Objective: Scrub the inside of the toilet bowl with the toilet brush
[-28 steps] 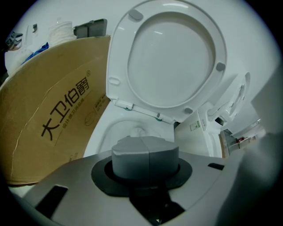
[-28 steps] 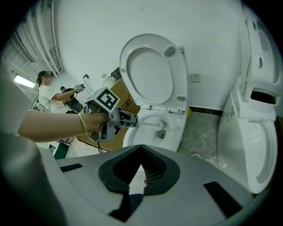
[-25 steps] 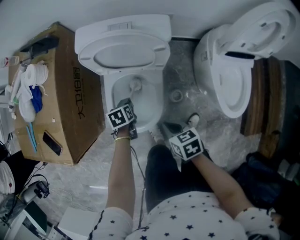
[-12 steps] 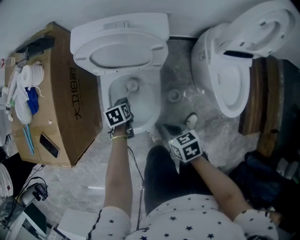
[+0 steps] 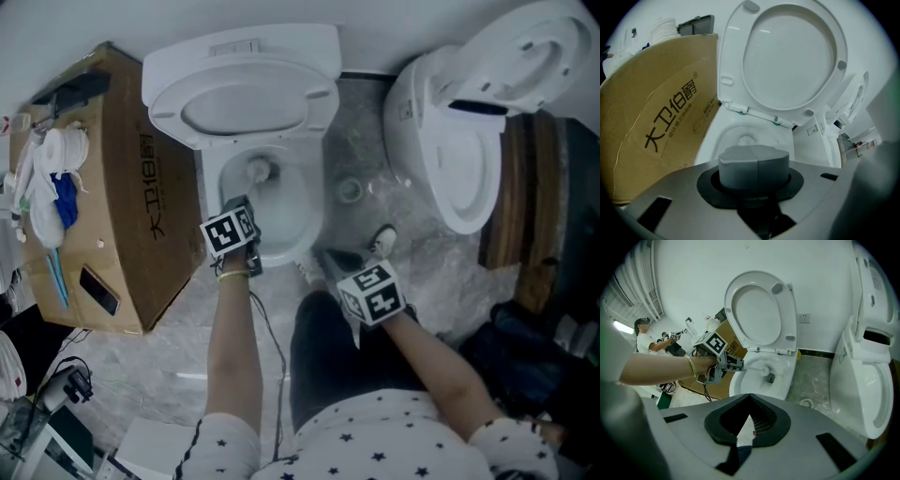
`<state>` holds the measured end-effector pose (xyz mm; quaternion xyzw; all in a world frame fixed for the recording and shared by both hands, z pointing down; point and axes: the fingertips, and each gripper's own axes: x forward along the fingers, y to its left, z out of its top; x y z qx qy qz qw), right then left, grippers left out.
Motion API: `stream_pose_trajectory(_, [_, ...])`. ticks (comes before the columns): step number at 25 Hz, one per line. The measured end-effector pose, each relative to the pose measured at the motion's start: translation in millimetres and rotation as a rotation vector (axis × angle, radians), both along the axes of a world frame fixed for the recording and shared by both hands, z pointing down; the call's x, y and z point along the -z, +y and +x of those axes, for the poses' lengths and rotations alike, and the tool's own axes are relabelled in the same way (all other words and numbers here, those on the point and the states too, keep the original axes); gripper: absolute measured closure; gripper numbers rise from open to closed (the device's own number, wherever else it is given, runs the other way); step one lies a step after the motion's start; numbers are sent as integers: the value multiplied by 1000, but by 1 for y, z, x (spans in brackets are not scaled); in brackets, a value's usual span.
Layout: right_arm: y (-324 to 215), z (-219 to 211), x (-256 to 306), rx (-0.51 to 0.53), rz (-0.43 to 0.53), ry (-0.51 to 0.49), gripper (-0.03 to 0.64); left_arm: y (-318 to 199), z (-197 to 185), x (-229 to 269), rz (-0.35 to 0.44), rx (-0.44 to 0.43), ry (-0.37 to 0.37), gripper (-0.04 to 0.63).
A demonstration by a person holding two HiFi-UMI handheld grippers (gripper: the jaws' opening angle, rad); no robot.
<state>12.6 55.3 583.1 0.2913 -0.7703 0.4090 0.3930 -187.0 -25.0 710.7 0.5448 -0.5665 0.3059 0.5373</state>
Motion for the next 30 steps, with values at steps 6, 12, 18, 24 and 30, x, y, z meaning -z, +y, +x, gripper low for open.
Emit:
stream_pose_trajectory(6, [4, -3, -1, 12, -3, 1, 611, 9, -13, -2, -6, 21, -15, 448])
stream_pose_trajectory(12, [6, -7, -1, 20, 5, -2, 611, 19, -21, -5, -12, 35, -14, 448])
stream_pose_trajectory(18, [9, -11, 0, 25, 2, -5, 611, 26, -22, -5, -11, 37, -22, 448])
stream_pose_trajectory(24, [11, -11, -1, 28, 6, -3, 611, 37, -25, -6, -21, 35, -31, 448])
stream_pose_trajectory(30, [14, -11, -1, 27, 11, -12, 611, 51, -24, -8, -32, 47, -29, 448])
